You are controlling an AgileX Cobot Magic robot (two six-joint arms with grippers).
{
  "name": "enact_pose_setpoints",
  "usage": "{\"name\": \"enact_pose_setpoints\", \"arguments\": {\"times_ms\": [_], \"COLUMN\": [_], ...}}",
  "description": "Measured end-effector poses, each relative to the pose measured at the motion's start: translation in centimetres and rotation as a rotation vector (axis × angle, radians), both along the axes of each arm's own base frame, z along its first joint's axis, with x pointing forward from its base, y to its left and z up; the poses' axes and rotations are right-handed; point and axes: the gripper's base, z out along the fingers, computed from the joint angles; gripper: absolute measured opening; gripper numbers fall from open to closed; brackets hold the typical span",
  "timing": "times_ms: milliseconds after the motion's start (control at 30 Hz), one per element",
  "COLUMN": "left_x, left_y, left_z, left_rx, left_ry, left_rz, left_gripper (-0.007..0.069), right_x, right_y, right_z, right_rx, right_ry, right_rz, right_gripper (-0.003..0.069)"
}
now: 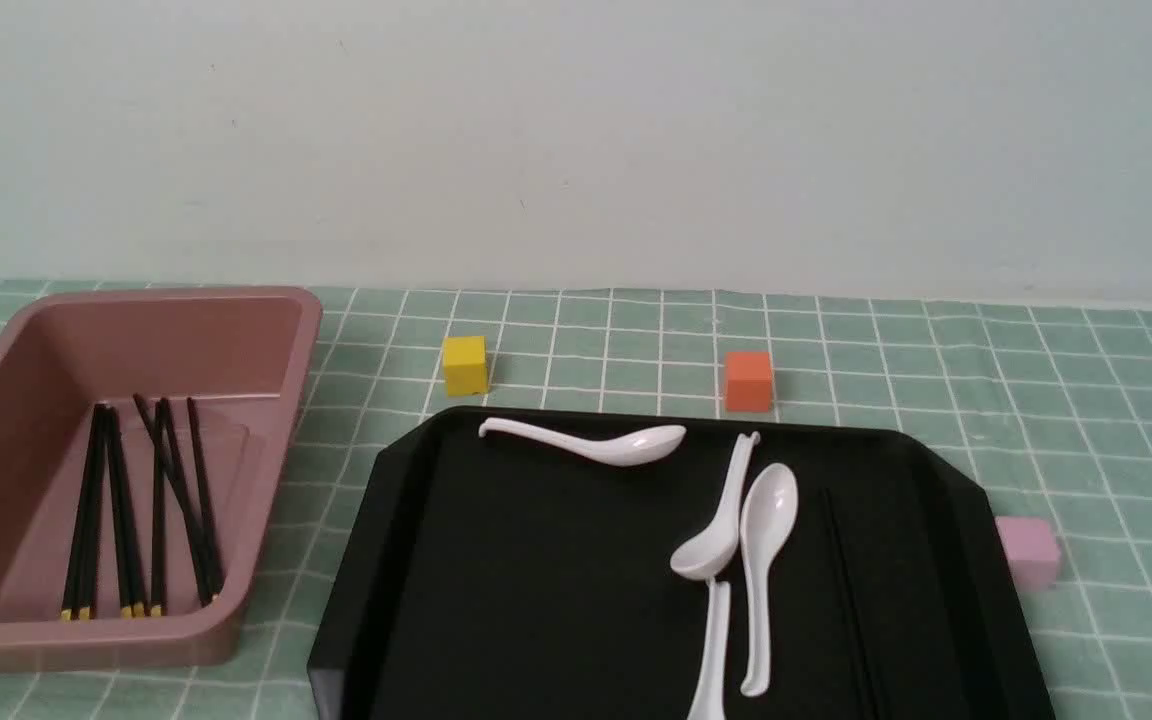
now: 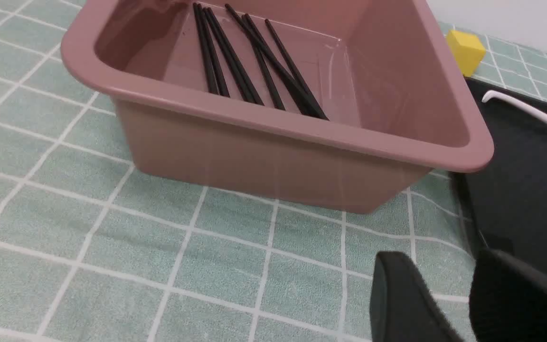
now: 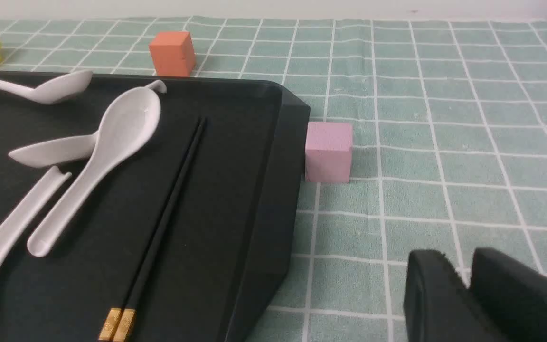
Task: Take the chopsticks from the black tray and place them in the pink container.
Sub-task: 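Move the gripper over the chopsticks on the black tray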
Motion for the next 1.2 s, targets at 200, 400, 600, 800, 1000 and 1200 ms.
{"name": "enact_pose_setpoints", "arguments": {"times_ms": [200, 400, 600, 800, 1000, 1200], "left_x": [0.0, 0.0, 0.0, 0.0, 0.0, 0.0], "left_y": [0.0, 0.0, 0.0, 0.0, 0.0, 0.0], "left_z": [0.0, 0.0, 0.0, 0.0, 0.0, 0.0], "left_rx": [0.0, 0.0, 0.0, 0.0, 0.0, 0.0], "left_ry": [0.0, 0.0, 0.0, 0.0, 0.0, 0.0], "left_rz": [0.0, 0.0, 0.0, 0.0, 0.0, 0.0], "left_gripper": [0.0238, 0.0238, 0.0238, 0.0238, 0.0238, 0.0238], "right_x": [0.0, 0.0, 0.0, 0.0, 0.0, 0.01], "right_y": [0.0, 0.0, 0.0, 0.0, 0.0, -0.09], "right_z": [0.0, 0.0, 0.0, 0.0, 0.0, 0.01], "right_rx": [0.0, 0.0, 0.0, 0.0, 0.0, -0.027], "right_ry": [0.0, 0.0, 0.0, 0.0, 0.0, -0.003], "right_rz": [0.0, 0.0, 0.0, 0.0, 0.0, -0.002], "right_gripper": [0.0146, 0.015, 0.0156, 0.016, 0.0167, 0.0175]}}
